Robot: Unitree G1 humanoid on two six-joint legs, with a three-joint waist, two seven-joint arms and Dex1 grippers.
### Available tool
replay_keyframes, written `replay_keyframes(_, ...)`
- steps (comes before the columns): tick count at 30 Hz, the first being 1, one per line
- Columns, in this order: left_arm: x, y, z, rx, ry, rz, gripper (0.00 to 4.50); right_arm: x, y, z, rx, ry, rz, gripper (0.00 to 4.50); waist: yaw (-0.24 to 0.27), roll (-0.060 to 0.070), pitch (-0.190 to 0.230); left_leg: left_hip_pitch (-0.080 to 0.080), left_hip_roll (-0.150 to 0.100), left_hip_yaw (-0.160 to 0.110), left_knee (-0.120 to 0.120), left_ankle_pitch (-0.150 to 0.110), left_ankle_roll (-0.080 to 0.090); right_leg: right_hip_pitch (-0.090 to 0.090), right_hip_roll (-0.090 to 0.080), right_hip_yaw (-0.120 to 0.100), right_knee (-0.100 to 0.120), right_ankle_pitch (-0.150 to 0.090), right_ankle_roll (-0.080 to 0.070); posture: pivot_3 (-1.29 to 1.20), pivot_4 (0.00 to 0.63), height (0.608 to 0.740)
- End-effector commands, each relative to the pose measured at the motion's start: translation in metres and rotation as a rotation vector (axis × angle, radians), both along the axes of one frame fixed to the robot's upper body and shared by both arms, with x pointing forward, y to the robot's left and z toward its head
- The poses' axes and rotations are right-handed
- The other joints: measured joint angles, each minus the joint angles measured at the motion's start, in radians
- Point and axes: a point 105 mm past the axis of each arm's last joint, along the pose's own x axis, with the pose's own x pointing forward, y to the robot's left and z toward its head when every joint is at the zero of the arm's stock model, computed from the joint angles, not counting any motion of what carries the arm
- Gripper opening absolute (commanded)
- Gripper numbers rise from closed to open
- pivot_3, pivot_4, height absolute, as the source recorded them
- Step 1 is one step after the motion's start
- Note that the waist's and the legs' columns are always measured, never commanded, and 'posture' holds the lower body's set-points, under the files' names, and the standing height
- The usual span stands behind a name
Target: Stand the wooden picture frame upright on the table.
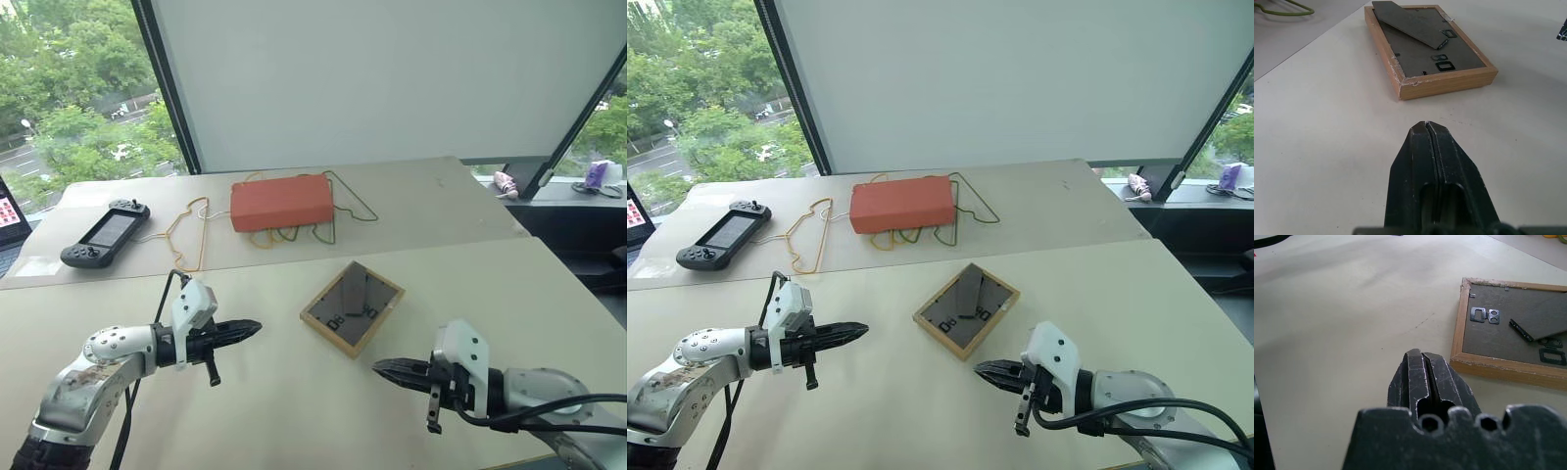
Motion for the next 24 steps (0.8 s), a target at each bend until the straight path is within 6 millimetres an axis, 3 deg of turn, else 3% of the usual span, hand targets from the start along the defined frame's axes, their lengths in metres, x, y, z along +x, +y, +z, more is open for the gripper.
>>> replay_keyframes(1,0.025,0.0,-0.002,0.045,-0.058,0.018,0.05,0.016,-0.008,-0.005,-0.025,-0.007,-0.133,0.0,0.0,0.0,0.0,0.0,0.0,0.0,0.0,0.0,0.0,0.0,0.0,0.0,0.0,0.0,0.0,0.0,0.15,0.74)
replay_keyframes(4,0.072,-0.01,-0.025,0.17,-0.117,0.04,0.05,0.047,-0.031,-0.029,-0.1,0.04,-0.409,0.0,0.023,-0.002,-0.001,0.001,0.0,-0.002,0.002,0.002,-0.003,0.005,0.0,-0.001,0.0,0.0,0.0,0.0,0.15,0.74)
replay_keyframes(8,0.103,-0.035,-0.037,0.199,-0.175,0.026,0.05,0.068,-0.037,-0.029,-0.106,0.017,-0.569,0.0,0.018,-0.002,-0.001,-0.002,-0.001,-0.002,0.002,0.006,-0.009,0.004,0.001,0.001,-0.006,0.004,-0.002,0.0,0.15,0.74)
replay_keyframes(11,0.113,-0.055,-0.043,0.223,-0.21,-0.012,0.05,0.074,-0.036,-0.029,-0.113,0.014,-0.62,0.0,0.011,-0.002,-0.001,-0.003,-0.001,-0.004,0.002,0.009,-0.014,-0.001,0.002,0.0,-0.005,0.005,-0.001,0.0,0.15,0.74)
replay_keyframes(16,0.111,-0.109,-0.059,0.245,-0.243,-0.151,0.05,0.087,-0.035,-0.027,-0.121,-0.01,-0.699,0.0,0.008,-0.001,-0.002,-0.006,-0.002,-0.004,0.002,0.008,-0.013,0.001,0.0,-0.003,-0.012,0.006,0.001,0.0,0.15,0.74)
replay_keyframes(18,0.105,-0.122,-0.059,0.222,-0.244,-0.205,0.05,0.092,-0.033,-0.026,-0.145,-0.023,-0.704,0.0,0.009,-0.001,-0.002,-0.008,-0.003,-0.003,0.002,0.008,-0.013,0.002,-0.002,-0.003,-0.015,0.007,0.003,0.0,0.15,0.74)
replay_keyframes(21,0.092,-0.125,-0.059,0.209,-0.235,-0.276,0.05,0.098,-0.027,-0.024,-0.155,-0.038,-0.694,0.0,0.005,-0.001,-0.002,-0.009,-0.004,-0.003,0.002,0.008,-0.013,0.002,-0.003,-0.004,-0.015,0.008,0.004,0.0,0.15,0.74)
replay_keyframes(24,0.071,-0.107,-0.065,0.251,-0.206,-0.328,0.05,0.106,-0.005,-0.019,-0.144,-0.054,-0.624,0.0,-0.017,0.001,-0.003,-0.008,-0.003,-0.003,0.001,0.008,-0.012,0.0,-0.002,-0.003,-0.015,0.007,0.004,0.0,0.15,0.74)
